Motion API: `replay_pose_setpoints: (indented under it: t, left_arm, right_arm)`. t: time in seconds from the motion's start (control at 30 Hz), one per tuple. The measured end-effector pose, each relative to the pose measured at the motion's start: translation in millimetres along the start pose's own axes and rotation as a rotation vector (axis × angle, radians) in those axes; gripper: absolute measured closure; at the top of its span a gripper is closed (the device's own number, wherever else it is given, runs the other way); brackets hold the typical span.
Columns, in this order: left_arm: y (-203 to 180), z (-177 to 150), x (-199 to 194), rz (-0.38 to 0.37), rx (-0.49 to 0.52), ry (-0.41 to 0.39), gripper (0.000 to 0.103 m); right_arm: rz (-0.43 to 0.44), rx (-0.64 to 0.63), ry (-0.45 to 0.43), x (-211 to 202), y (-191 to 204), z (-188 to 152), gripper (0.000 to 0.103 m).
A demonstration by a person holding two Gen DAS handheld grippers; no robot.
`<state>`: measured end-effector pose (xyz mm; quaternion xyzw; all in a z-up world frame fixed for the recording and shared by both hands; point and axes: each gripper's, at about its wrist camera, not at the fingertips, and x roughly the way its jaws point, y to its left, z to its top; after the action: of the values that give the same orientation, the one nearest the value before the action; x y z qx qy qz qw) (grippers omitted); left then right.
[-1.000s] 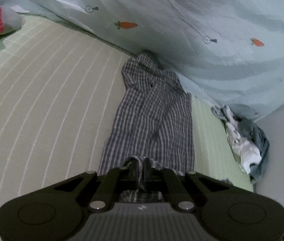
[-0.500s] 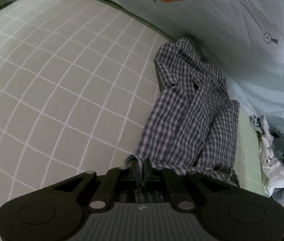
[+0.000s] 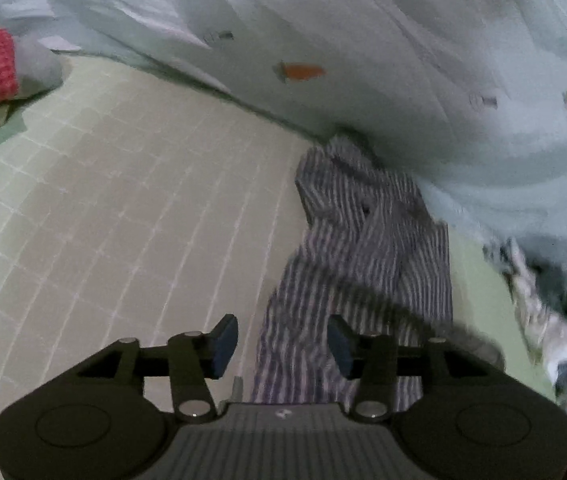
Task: Fold clothes
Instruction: 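Lay the folded hem onto the shirt and open both grippers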
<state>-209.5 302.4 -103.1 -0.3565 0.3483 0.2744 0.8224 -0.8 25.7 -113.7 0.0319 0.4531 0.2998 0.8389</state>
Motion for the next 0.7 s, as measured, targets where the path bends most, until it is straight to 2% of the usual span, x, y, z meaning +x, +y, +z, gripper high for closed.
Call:
replay_pose_setpoints:
  t: [0.2,0.33,0.47,0.57,0.6,0.67,0.7]
  left_arm:
    - [-5.7,-13.1,18.6,0.000,0.049,0.092,0.050]
    - [-3.2,-11.0,24.8,0.001,0.046,0.109,0.050]
    - [-1.1,-5.7,30.1,0.023,0.041,0.112,0.050]
    - [2.7,-3.0,32.1,0.046,0.019,0.112,0.049]
    - [4.0,-2.2,32.7,0.054,0.012,0.112,0.046]
    - [8.4,-2.2,32.6,0.071,0.001,0.107,0.042]
    - [10.5,-2.5,32.5,0.079,-0.005,0.106,0.040]
  right_arm:
    - [0.028,-0.074,0.038,20.0,13.7,2.1,0.025]
    - [0.039,-0.153,0.098,55.2,22.7,20.2,0.026]
    - [0.034,-0.152,0.088,94.8,27.1,49.5,0.030]
    - [-0.070,-0.140,0.032,111.0,30.8,69.6,0.032]
    - [-0.098,-0.151,-0.006,106.7,33.9,71.5,0.031]
    - [-0.152,-0.174,-0.079,97.9,40.1,74.8,0.020]
    - [-0.129,-0.179,-0.082,92.9,46.1,69.1,0.010]
